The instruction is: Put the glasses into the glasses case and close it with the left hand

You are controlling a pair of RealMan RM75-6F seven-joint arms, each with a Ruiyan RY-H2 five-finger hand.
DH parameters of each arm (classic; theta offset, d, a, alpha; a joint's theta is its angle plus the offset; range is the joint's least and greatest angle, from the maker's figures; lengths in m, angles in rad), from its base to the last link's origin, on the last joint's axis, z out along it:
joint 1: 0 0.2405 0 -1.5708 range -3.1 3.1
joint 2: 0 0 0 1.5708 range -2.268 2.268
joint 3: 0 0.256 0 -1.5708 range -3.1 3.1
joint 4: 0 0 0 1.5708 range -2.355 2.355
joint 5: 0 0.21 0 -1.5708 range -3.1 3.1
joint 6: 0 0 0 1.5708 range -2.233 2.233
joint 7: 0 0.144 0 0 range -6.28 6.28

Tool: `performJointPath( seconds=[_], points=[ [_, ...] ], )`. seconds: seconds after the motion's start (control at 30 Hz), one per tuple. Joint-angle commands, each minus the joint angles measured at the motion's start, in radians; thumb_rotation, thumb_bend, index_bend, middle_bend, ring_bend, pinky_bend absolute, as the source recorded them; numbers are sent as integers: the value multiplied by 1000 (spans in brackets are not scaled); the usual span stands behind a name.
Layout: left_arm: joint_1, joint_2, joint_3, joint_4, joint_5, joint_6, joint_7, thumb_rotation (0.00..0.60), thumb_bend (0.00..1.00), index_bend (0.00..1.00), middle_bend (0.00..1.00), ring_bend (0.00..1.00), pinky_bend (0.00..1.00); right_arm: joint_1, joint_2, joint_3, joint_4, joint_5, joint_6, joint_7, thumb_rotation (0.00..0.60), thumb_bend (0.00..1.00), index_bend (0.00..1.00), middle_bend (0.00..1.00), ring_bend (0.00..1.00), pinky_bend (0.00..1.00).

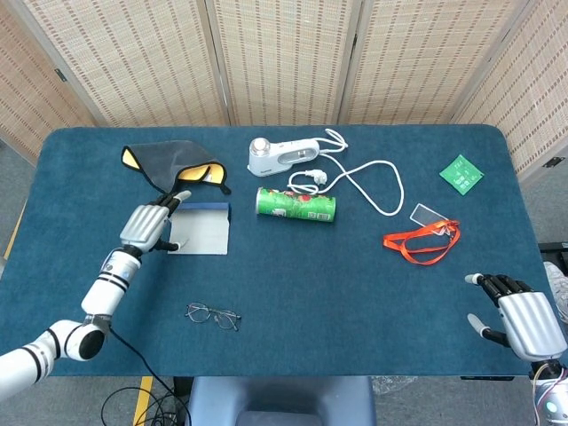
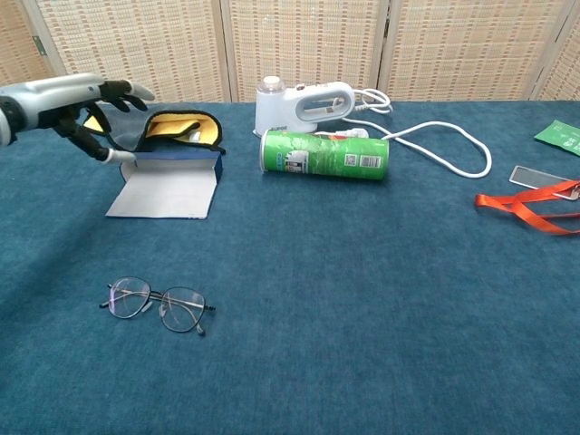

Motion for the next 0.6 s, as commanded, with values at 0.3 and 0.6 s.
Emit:
performJointPath(
  seconds=[0.3,0.6],
  points=[
    [-162,-107,-34,217,-236,-199,43,60,338,187,167,152,276,-6,8,5,-4,14,3,-3,600,230,295,367,362,437],
    [-236,-190,0,336,-268,-263,53,46,342,209,196,152,251,-1,8,7,-5,25,-13,-6,600,230,296,367,362,437]
  ],
)
